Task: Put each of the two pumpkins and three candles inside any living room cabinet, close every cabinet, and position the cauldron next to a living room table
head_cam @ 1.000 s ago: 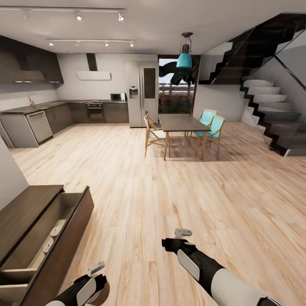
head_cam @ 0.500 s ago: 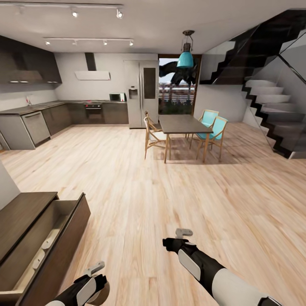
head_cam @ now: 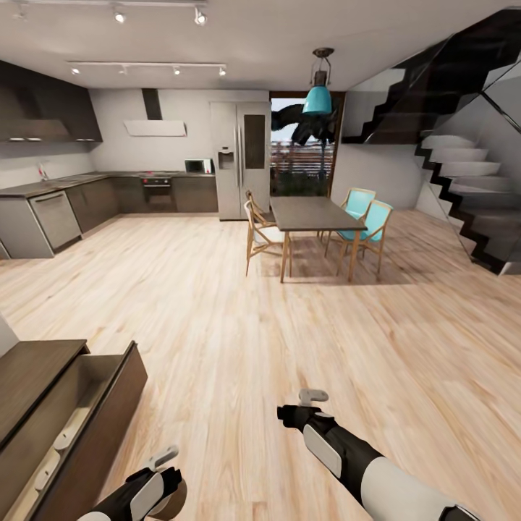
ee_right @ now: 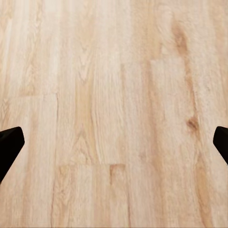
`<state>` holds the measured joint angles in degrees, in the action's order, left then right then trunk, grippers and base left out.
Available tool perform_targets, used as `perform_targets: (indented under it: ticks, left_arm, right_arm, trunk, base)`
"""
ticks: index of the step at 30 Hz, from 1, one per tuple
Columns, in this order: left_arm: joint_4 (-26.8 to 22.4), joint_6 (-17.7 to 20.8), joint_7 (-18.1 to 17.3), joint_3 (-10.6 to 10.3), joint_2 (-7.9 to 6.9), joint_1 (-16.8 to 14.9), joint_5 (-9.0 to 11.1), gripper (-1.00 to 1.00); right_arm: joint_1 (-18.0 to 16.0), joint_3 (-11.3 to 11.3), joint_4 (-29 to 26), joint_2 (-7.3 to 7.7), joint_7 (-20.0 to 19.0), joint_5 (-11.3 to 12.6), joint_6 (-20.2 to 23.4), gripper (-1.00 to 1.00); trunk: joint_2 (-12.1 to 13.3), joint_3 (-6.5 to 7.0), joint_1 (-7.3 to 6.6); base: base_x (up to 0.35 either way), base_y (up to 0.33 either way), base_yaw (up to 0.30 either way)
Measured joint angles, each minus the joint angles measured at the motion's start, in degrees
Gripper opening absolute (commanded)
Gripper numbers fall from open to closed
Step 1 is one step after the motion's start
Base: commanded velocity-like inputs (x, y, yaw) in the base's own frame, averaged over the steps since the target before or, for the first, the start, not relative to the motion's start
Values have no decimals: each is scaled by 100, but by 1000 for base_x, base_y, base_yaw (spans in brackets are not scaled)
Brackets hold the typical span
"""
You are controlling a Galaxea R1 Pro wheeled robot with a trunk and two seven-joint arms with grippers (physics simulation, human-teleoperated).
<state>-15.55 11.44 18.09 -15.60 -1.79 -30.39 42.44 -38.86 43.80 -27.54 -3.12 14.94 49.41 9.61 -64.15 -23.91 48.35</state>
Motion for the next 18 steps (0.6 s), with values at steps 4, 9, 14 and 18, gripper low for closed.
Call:
perform_targets:
  ticks: [4, 9, 14, 18]
  left_arm:
    - [0, 0, 0, 0, 0, 0, 0, -100]
    - [0, -2, 0, 0, 0, 0, 0, -100]
    - [0, 0, 0, 0, 0, 0, -1, -100]
    - [0, -3, 0, 0, 0, 0, 0, -100]
  right_arm:
    - [0, 0, 0, 0, 2, -6, 0, 100]
    - [-1, 0, 1, 0, -3, -13, -8, 100]
    - [0, 0, 4, 0, -4, -11, -12, 100]
    - [0, 4, 2, -6, -4, -38, -9, 100]
  trunk:
    - [0, 0, 0]
    - [0, 0, 0]
    - [0, 0, 0]
    - [0, 0, 0]
  base:
    - [302, 0, 0]
    - [320, 0, 0]
    - [323, 0, 0]
    - [323, 0, 0]
